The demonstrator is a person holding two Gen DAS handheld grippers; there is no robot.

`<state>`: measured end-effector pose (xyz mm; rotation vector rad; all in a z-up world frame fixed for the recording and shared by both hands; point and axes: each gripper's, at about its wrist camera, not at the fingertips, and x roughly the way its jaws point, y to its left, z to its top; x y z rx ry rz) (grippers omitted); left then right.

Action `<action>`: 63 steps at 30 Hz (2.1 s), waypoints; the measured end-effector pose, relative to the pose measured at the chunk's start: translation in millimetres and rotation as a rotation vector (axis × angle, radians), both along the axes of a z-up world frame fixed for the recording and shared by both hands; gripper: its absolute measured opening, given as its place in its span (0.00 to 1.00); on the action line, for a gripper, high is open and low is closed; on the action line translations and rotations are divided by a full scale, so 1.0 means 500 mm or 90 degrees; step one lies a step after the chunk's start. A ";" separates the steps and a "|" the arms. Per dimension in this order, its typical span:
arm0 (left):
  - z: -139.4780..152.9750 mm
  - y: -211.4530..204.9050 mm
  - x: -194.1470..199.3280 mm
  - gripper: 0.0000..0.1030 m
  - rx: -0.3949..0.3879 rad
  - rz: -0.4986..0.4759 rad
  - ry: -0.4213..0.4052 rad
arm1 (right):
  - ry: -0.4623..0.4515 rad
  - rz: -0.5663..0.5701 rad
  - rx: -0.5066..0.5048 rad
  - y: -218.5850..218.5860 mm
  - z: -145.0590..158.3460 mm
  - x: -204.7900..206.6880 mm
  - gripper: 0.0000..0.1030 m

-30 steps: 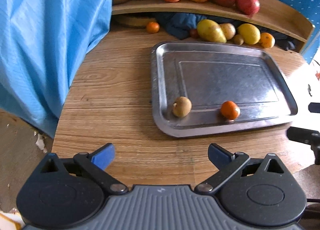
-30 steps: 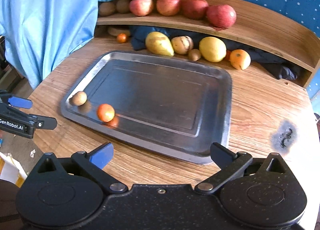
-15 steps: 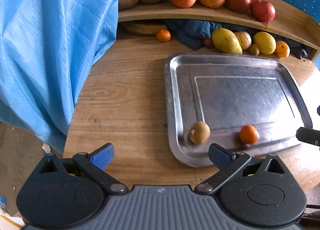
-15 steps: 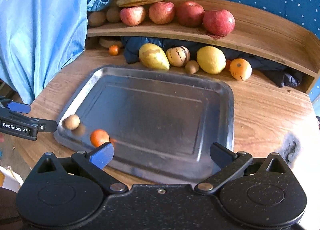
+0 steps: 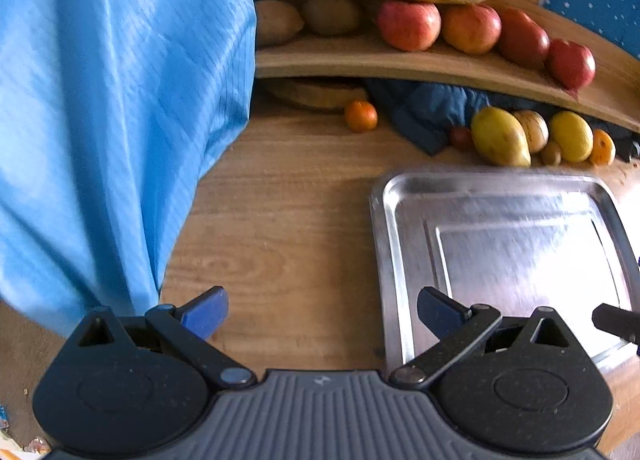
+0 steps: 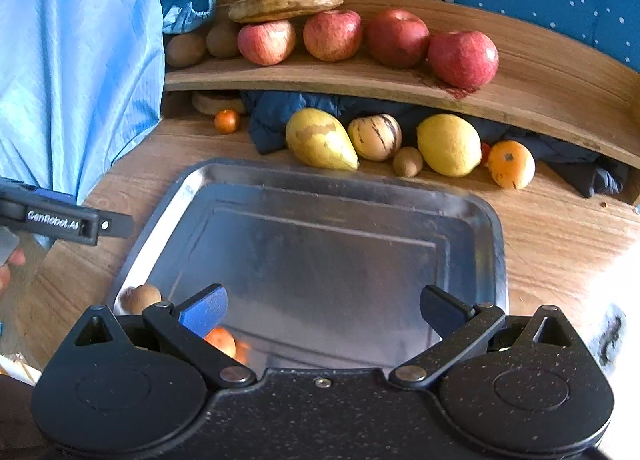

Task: Organize fruits
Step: 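Lift both tools off the tray and move them back toward the shelf, then close left gripper on a second tangerine while right gripper closes on the yellow pear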

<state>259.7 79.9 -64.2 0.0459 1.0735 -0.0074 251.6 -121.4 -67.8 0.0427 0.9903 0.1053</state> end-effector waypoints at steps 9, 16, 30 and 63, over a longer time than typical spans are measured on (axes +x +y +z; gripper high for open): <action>-0.004 0.010 0.086 0.99 -0.016 -0.019 -0.014 | -0.020 0.008 -0.009 0.040 -0.001 0.053 0.99; -0.011 0.002 0.156 0.99 -0.033 -0.032 -0.026 | -0.023 0.012 -0.022 0.051 -0.004 0.099 0.99; -0.046 -0.021 0.263 0.99 -0.065 -0.038 -0.046 | -0.023 -0.012 -0.043 0.061 -0.021 0.213 0.99; -0.091 -0.025 0.337 0.50 -0.147 -0.042 -0.037 | 0.016 -0.029 -0.026 0.069 -0.075 0.319 0.81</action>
